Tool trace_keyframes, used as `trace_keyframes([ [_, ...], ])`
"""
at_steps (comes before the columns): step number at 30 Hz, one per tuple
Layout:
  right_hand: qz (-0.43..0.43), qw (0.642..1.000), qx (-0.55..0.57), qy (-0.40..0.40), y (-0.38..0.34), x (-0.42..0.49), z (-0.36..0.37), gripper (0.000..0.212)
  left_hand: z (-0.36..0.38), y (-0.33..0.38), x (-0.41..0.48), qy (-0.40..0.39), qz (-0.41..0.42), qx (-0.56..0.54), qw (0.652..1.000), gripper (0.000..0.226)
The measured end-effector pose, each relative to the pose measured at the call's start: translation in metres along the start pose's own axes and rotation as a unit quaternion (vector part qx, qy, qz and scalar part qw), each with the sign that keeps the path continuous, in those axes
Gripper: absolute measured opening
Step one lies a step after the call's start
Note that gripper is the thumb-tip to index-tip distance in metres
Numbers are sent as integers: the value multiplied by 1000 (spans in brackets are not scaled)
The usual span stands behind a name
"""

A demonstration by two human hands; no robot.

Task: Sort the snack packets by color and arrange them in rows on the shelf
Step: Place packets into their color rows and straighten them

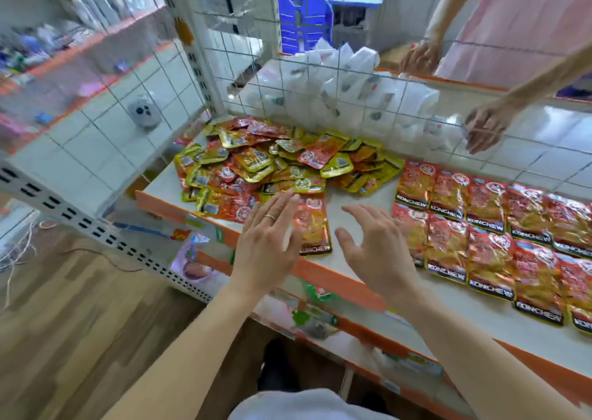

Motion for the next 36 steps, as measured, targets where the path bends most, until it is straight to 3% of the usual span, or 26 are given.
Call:
trace_keyframes([
  [5,83,995,-23,-59,-36,35,31,51,-32,-75,5,3,-73,35,997,58],
  [8,148,985,-31,-77,-48,51,43,52,-50,-118,11,-48,-103,85,990,64],
  [11,200,978,-6,-62,-55,60,50,49,-64,-147,20,-112,-79,88,987,64],
  [15,258,965,9,-53,-59,62,56,61,-73,-157,37,-149,-17,93,984,68],
  [18,297,953,17,-59,-61,62,54,56,-73,-156,51,-182,-3,79,980,64],
  [22,296,951,62,-71,-60,61,50,38,-72,-154,54,-150,51,28,987,42],
  [25,281,951,97,-80,-58,56,47,23,-71,-155,53,-68,100,-9,993,31],
  [28,267,942,194,-55,-56,50,39,12,-75,-142,53,8,94,-46,994,17],
  [30,260,925,277,-30,-56,43,29,10,-79,-129,55,7,74,-109,991,14],
  [32,257,904,343,-2,-55,36,17,10,-81,-111,56,-43,33,-256,965,15],
  [36,251,853,454,65,-44,17,-11,9,-68,-61,64,-114,-150,-569,800,14],
])
Point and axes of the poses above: each hand's wrist, its own x-axis towards the middle knuckle, its own z-axis out of the palm, y = z × x, the point moved 1 cm from there along x, towards the middle knuckle, and after that the axes turned 8 degrees about -y, right-handed, at the moved point
